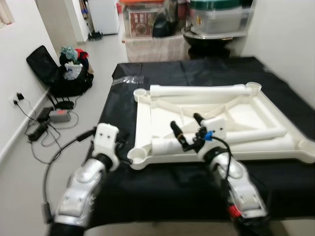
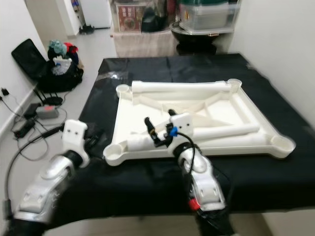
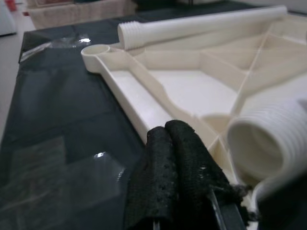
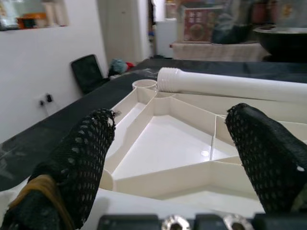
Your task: Building children table
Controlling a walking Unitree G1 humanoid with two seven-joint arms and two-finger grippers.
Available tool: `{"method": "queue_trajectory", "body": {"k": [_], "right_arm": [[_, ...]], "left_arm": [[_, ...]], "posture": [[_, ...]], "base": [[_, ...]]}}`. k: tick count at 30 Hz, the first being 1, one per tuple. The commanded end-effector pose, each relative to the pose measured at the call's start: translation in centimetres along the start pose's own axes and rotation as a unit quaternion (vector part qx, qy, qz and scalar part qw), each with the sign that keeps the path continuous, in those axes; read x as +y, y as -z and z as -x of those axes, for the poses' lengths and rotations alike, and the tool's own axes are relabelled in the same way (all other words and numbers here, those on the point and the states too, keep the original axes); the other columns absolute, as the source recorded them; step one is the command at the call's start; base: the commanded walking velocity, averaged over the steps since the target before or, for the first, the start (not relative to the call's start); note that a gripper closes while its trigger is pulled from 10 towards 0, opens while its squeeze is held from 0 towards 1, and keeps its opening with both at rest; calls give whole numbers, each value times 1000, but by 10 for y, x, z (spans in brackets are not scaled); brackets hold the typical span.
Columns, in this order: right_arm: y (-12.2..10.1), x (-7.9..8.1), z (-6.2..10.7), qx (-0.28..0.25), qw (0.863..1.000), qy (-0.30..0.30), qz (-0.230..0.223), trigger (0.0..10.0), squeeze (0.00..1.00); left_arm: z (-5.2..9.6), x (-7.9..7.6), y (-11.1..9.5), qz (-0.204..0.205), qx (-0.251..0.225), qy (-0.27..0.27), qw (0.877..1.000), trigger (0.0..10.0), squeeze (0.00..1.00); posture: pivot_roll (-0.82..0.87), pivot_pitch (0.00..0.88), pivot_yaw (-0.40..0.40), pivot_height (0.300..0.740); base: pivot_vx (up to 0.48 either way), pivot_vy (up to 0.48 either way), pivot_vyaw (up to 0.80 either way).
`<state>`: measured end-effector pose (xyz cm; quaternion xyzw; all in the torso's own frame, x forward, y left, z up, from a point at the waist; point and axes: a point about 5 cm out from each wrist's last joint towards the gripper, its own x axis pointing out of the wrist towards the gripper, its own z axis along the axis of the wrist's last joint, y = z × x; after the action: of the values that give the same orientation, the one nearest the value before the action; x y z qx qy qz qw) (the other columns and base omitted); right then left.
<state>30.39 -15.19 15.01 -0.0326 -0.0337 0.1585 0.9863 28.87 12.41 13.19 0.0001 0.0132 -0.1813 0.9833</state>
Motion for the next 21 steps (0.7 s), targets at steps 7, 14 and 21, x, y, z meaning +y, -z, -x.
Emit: {"method": "queue_trajectory", "body": {"k": [7,14,21], "right_arm": [[-6,-5,-5,5,999,30,11,10000,0],[-2,-10,-6,31,998,54,9,10000,0],[2,-10,-5,45,998,54,-3,10000,0]], "left_arm": [[0,4,-3,-3,-5,0,1000,10000,0],[0,1,-2,-13,-6,14,1000,10000,0],[1,-3,-2,-26,-11,11,1000,10000,0]], "posture": [[-124,0,36,740],[-125,0,34,740],[-120,0,31,740]], "base": [[0,206,0],[0,0,0],[0,0,-800]]}}
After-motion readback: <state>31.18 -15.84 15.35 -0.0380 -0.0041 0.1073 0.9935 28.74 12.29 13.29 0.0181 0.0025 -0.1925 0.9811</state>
